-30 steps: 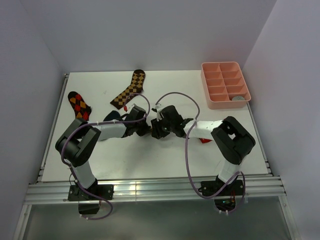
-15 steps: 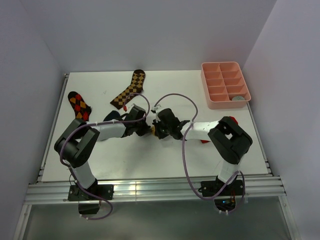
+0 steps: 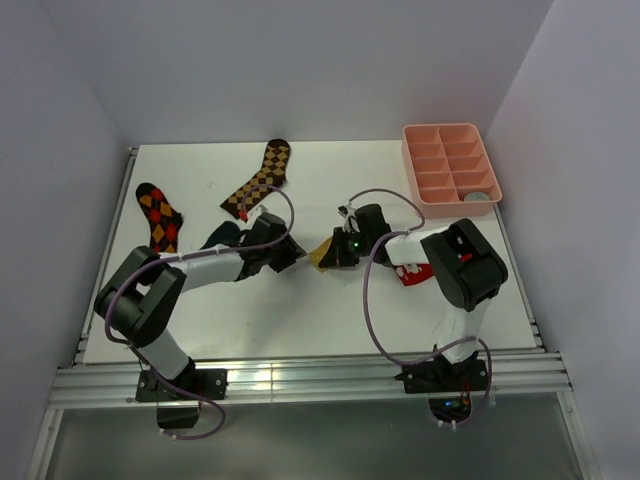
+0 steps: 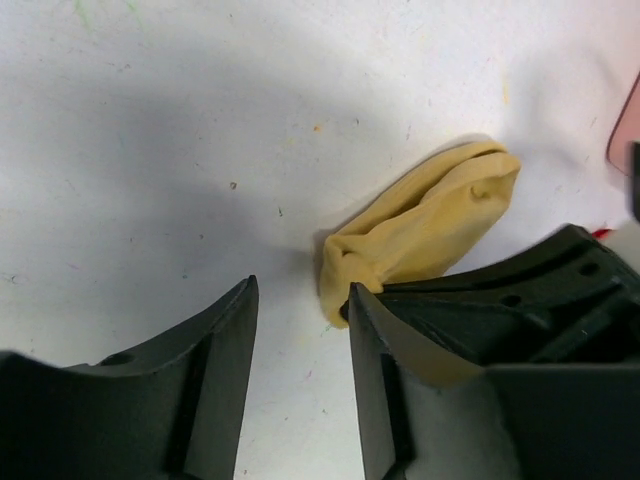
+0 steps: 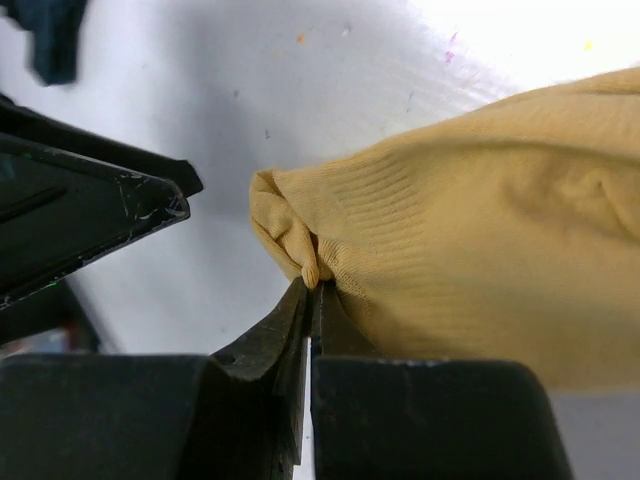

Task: Roll the socks
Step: Roll the sock at the center of the board.

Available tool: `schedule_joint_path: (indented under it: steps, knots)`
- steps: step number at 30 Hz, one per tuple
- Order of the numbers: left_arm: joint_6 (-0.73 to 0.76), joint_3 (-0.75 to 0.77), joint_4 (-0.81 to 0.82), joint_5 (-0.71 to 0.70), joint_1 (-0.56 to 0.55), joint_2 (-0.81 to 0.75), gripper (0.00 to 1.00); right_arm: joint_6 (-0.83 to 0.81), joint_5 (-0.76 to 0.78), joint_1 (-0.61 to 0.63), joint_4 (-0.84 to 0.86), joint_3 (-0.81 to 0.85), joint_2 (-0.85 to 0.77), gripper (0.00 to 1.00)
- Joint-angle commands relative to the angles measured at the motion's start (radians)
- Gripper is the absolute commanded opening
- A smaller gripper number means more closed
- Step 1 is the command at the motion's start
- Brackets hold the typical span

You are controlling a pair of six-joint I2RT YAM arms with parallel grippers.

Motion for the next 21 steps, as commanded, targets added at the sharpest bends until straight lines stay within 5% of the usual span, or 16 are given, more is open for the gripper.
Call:
schedule_joint_path:
  steps: [1,5,11,21]
  knots:
    - [-0.003,-0.026,0.073,-0.009,-0.002,-0.039,0.47,0.133,-0.237,-0.036,0.096,0.003,0.061,0.0]
    - [-0.001,-0.042,0.115,0.005,-0.002,-0.036,0.52,0.282,-0.383,-0.083,0.26,-0.026,0.105,0.0]
    - [-0.005,-0.02,0.132,0.028,-0.006,0.007,0.51,0.398,-0.388,-0.117,0.331,-0.044,0.154,0.0]
    - [-0.006,0.009,0.133,0.051,-0.025,0.07,0.43,0.369,-0.322,-0.135,0.21,-0.03,0.179,0.01]
